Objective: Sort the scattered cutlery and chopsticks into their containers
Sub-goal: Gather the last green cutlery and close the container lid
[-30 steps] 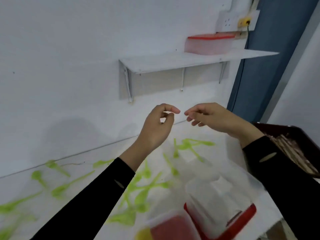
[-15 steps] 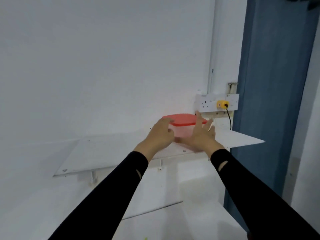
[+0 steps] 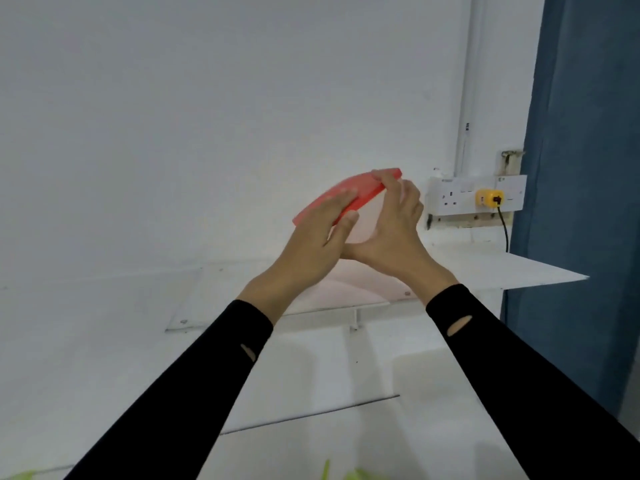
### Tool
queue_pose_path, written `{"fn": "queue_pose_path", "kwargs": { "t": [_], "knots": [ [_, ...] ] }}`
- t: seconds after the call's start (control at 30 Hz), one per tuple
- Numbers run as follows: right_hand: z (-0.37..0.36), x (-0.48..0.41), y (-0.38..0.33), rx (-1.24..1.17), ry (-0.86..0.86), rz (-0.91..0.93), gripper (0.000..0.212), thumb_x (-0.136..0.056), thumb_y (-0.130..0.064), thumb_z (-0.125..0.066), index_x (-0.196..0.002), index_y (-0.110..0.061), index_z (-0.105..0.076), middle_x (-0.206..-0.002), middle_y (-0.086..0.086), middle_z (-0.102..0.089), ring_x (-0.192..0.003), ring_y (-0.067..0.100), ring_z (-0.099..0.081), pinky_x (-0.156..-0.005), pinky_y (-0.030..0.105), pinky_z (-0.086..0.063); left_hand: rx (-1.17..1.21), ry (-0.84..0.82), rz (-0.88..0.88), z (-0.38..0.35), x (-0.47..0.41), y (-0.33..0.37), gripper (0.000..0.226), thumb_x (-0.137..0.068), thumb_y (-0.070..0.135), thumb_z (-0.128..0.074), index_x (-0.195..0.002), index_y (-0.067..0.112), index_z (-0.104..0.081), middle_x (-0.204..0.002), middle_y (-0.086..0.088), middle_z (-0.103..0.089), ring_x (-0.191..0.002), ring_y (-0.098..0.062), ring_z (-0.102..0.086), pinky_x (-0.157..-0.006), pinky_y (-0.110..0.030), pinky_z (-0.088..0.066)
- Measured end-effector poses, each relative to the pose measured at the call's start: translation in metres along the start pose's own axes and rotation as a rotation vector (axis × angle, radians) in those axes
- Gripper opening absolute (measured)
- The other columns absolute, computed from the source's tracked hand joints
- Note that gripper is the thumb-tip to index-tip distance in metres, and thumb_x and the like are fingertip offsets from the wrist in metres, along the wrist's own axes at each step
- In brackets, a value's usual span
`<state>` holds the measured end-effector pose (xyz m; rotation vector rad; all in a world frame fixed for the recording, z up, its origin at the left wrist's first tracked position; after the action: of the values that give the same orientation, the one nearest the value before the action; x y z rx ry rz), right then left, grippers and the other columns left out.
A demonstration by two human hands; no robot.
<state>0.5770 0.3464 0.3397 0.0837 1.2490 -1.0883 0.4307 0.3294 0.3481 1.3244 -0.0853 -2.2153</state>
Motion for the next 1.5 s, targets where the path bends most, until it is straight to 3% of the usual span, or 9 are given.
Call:
{"fn": "queue_pose_path", "kwargs": {
  "t": [0.1,0.27,0.47,0.7,0.9,1.0,1.1,1.3,1.5],
  "knots": [
    [-0.014,0.012,-0.065,-0.032,0.000,0.193,0.116,-0.044,-0.062,-0.075,-0.141,-0.032,-0.019,-0.142,0.010,-0.025,-0.133,0.027,-0.024,-0.109,0.039,-0.028,-0.003,0.061,0.039,0.066,0.034,0.008,0.039,-0.105,0.036,-0.039,-0.144,0.040,-0.040,-0.133,0.028,-0.050,-0.116,0.013,-0.048,-0.094,-0.005,-0.038],
    [-0.051,0.044,-0.163,0.004,-0.065,0.387,0.104,-0.041,-0.063,-0.070,-0.129,-0.036,-0.022,-0.139,0.008,-0.029,-0.130,0.029,-0.028,-0.103,0.040,-0.033,-0.220,0.129,0.062,0.174,0.111,0.003,0.042,-0.104,0.043,-0.036,-0.144,0.035,-0.044,-0.091,-0.009,-0.069,-0.069,-0.020,-0.059,-0.064,-0.032,-0.049],
    [-0.118,0.109,-0.255,-0.135,-0.284,0.441,0.110,-0.040,-0.059,-0.075,-0.135,-0.041,-0.021,-0.142,0.006,-0.026,-0.133,0.025,-0.022,-0.106,0.045,-0.034,-0.071,0.292,0.337,0.278,0.207,0.009,0.035,-0.107,0.030,-0.033,-0.118,0.018,-0.063,-0.108,0.009,-0.070,-0.104,-0.001,-0.066,-0.080,-0.022,-0.057],
    [-0.193,0.198,-0.334,-0.187,-0.490,0.490,0.118,-0.040,-0.057,-0.077,-0.142,-0.042,-0.021,-0.144,0.007,-0.023,-0.131,0.026,-0.021,-0.107,0.045,-0.033,-0.072,0.213,0.543,0.350,0.337,0.013,0.032,-0.101,0.032,-0.050,-0.133,0.029,-0.057,-0.125,0.017,-0.064,-0.113,0.002,-0.060,-0.087,-0.013,-0.049],
    [-0.231,0.290,-0.337,-0.283,-0.789,0.437,0.124,-0.041,-0.060,-0.080,-0.143,-0.052,-0.011,-0.149,0.002,-0.014,-0.139,0.021,-0.009,-0.112,0.039,-0.024,-0.334,0.350,0.819,0.375,0.467,-0.024,0.034,-0.103,0.015,-0.044,-0.135,0.018,-0.055,-0.112,0.010,-0.065,-0.089,0.011,-0.060,-0.076,-0.003,-0.042],
    [-0.239,0.324,-0.316,-0.290,-0.856,0.326,0.115,-0.050,-0.051,-0.088,-0.141,-0.058,-0.018,-0.146,-0.003,-0.008,-0.137,0.010,-0.004,-0.108,0.037,-0.026,-0.341,0.532,1.068,0.374,0.535,-0.038,0.033,-0.103,0.014,-0.040,-0.133,0.013,-0.056,-0.111,0.003,-0.062,-0.091,-0.004,-0.057,-0.076,-0.011,-0.040],
    [-0.252,0.365,-0.286,-0.345,-0.887,0.127,0.090,-0.048,-0.056,-0.085,-0.119,-0.043,-0.031,-0.135,-0.007,-0.014,-0.135,0.009,-0.011,-0.108,0.035,-0.030,-0.100,0.450,1.353,0.338,0.598,-0.043,0.031,-0.102,0.009,-0.037,-0.121,0.011,-0.061,-0.099,-0.009,-0.064,-0.080,-0.014,-0.053,-0.071,-0.028,-0.043],
    [-0.256,0.466,-0.241,-0.256,-1.234,0.087,0.086,-0.049,-0.067,-0.083,-0.102,-0.025,-0.030,-0.110,-0.006,-0.027,-0.093,0.010,-0.035,-0.074,0.011,-0.033,0.412,0.337,1.688,0.263,0.668,-0.011,0.038,-0.098,-0.004,-0.030,-0.092,0.007,-0.066,-0.066,-0.004,-0.063,-0.047,-0.010,-0.054,-0.047,-0.018,-0.045],
    [-0.235,0.505,-0.212,0.046,-1.421,0.195,0.080,-0.051,-0.076,-0.077,-0.099,-0.026,-0.038,-0.114,-0.008,-0.032,-0.111,0.013,-0.030,-0.108,0.037,-0.030,0.509,0.279,1.672,0.257,0.682,0.007,0.052,-0.107,0.041,-0.024,-0.108,0.016,-0.070,-0.102,-0.004,-0.075,-0.087,-0.018,-0.070,-0.073,-0.028,-0.052]
  ]
}}
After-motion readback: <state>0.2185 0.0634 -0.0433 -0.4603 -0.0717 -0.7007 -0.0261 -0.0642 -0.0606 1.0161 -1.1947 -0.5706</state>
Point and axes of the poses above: each hand's wrist, its own x-axis away from the middle knuckle, its own z-axis out of the back of the hand, y = z × x, the point moved 1 cm from there along -x, towards the middle knuckle
